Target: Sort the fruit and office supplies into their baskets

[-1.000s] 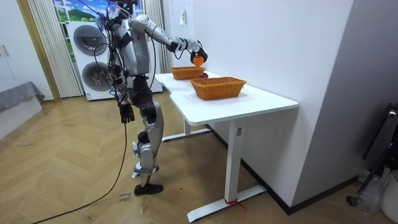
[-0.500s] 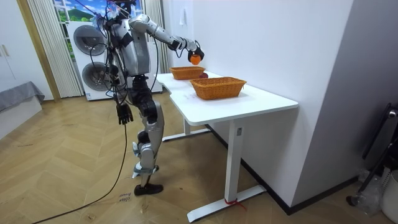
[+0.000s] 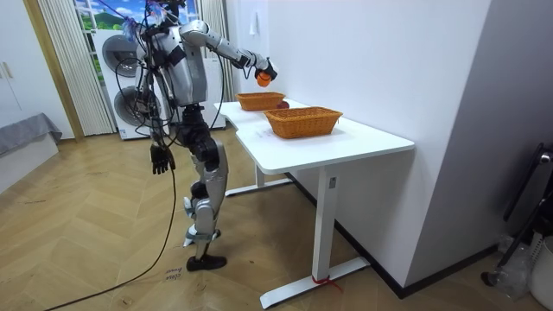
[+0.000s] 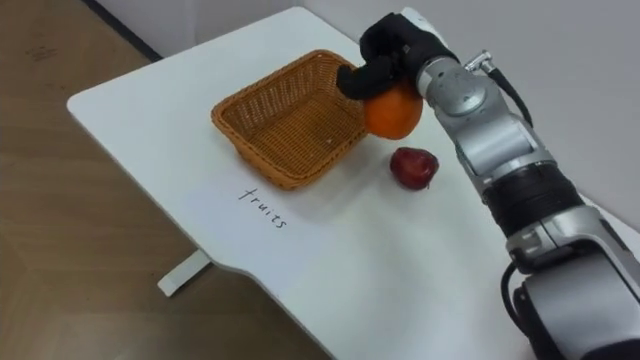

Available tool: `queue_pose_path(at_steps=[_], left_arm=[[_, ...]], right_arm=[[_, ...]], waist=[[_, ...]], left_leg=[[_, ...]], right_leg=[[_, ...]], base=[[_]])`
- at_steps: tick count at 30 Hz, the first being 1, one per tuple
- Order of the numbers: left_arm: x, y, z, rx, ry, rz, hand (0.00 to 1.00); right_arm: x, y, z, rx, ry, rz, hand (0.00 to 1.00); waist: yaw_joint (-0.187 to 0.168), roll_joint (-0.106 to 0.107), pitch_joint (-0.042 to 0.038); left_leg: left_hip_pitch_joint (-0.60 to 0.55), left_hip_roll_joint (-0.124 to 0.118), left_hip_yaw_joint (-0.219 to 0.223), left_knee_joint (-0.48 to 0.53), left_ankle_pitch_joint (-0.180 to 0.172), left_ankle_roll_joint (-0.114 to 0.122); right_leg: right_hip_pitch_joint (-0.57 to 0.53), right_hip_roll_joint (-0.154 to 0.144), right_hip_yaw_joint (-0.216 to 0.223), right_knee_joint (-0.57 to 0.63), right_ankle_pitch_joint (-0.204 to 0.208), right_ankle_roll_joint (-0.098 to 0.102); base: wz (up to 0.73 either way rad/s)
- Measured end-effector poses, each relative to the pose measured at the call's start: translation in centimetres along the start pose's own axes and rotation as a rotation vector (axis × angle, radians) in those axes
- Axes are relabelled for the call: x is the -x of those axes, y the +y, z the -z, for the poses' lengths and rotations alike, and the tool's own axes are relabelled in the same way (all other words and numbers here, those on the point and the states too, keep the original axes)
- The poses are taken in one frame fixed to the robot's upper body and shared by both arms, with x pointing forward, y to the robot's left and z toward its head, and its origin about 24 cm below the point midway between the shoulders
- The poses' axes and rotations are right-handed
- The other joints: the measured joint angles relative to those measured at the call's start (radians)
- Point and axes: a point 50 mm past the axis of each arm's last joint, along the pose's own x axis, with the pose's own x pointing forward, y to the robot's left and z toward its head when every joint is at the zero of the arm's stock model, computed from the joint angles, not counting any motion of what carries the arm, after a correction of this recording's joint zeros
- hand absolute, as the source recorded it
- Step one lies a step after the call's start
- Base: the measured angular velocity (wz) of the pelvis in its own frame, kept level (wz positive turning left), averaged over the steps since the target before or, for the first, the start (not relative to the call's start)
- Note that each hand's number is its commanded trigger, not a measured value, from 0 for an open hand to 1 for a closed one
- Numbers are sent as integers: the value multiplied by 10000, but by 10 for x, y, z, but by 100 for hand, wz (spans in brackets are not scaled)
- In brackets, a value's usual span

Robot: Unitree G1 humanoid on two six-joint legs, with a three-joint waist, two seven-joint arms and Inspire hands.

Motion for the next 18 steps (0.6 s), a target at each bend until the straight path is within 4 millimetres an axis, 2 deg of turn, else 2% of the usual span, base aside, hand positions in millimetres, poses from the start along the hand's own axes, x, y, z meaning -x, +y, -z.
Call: queue_pose_path(at_steps=[4,12,13,18], left_arm=[[1,0,6,-40,164,14,0],[2,0,4,-21,108,-13,0],[2,0,2,-6,20,-28,0],[4,1,-3,49,-261,-101,0]], right_arm=[[-2,-4,6,-619,304,471,100],[-3,-11,9,-1187,594,1242,100],[-4,-13,7,-1257,549,1380,100],[-7,-23,-8,-1564,306,1894,100]], waist=[[101,11,-8],[174,102,-19],[184,61,-54],[173,87,-64]], left_leg=[[-35,-125,-185,16,20,21],[-283,-145,-295,173,25,28],[-360,-148,-285,185,31,35],[-455,-188,-279,189,62,60]], right_leg=[[34,-24,-125,2,-5,10],[-83,-70,-428,13,-10,25],[-156,-78,-431,27,-10,26],[-248,-129,-612,33,-19,46]], base=[[11],[9],[-4],[-1]])
